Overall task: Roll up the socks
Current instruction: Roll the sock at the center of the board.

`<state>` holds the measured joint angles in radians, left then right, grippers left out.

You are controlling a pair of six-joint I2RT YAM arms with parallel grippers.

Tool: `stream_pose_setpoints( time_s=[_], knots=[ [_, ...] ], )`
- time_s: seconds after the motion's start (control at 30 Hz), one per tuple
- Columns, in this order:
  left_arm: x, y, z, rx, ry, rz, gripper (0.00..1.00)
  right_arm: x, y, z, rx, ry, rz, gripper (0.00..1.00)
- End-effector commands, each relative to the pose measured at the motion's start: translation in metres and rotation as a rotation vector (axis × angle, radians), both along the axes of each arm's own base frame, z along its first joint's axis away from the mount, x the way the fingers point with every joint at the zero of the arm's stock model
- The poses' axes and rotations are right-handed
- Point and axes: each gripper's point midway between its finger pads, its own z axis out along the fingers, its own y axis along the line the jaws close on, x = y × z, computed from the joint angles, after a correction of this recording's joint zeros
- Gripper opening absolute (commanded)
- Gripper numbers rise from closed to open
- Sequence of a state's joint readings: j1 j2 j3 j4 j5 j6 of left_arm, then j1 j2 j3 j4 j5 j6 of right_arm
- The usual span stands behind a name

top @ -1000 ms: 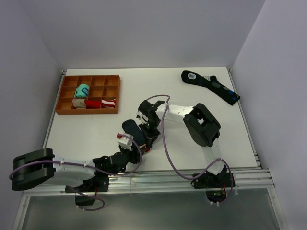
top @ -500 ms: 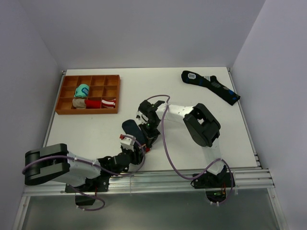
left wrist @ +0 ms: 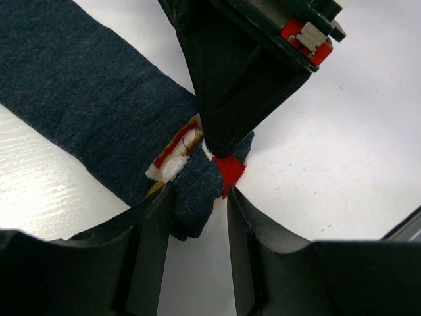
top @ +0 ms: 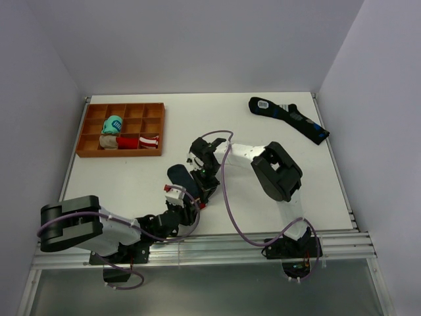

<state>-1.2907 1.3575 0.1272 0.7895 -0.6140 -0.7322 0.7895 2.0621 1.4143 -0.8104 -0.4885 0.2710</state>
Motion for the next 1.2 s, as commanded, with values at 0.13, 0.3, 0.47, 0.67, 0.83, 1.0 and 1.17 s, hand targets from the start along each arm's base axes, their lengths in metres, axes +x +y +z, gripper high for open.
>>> stream_pose_setpoints(
  time_s=[0.13,0.3,0.47,0.67,0.83,1.0,1.17],
  knots=[
    [0.0,0.008,-0.017,0.093,0.017,0.062,0.43,-0.002,-0.013,-0.014,-0.066,0.002,0.022,0.09],
    [-0.001,0.011,-0.022,0.116,0.02,0.066,0.44,-0.002,-0.014,-0.014,-0.066,0.004,0.021,0.1],
    [-0.006,0.004,-0.027,0.134,0.025,0.041,0.44,0.0,-0.011,-0.009,-0.053,0.006,0.02,0.11],
    [-0.013,0.001,-0.038,0.165,0.042,0.026,0.47,0.0,-0.01,-0.008,-0.049,0.008,0.021,0.12],
    [-0.013,0.008,-0.048,0.211,0.052,0.057,0.47,-0.001,-0.01,-0.007,-0.044,0.007,0.026,0.13],
    [-0.014,0.01,-0.057,0.278,0.056,0.086,0.47,-0.001,-0.01,-0.007,-0.042,0.006,0.027,0.15],
    [-0.023,0.011,-0.069,0.29,0.085,0.081,0.46,-0.001,-0.009,-0.006,-0.036,0.008,0.029,0.18]
  ],
)
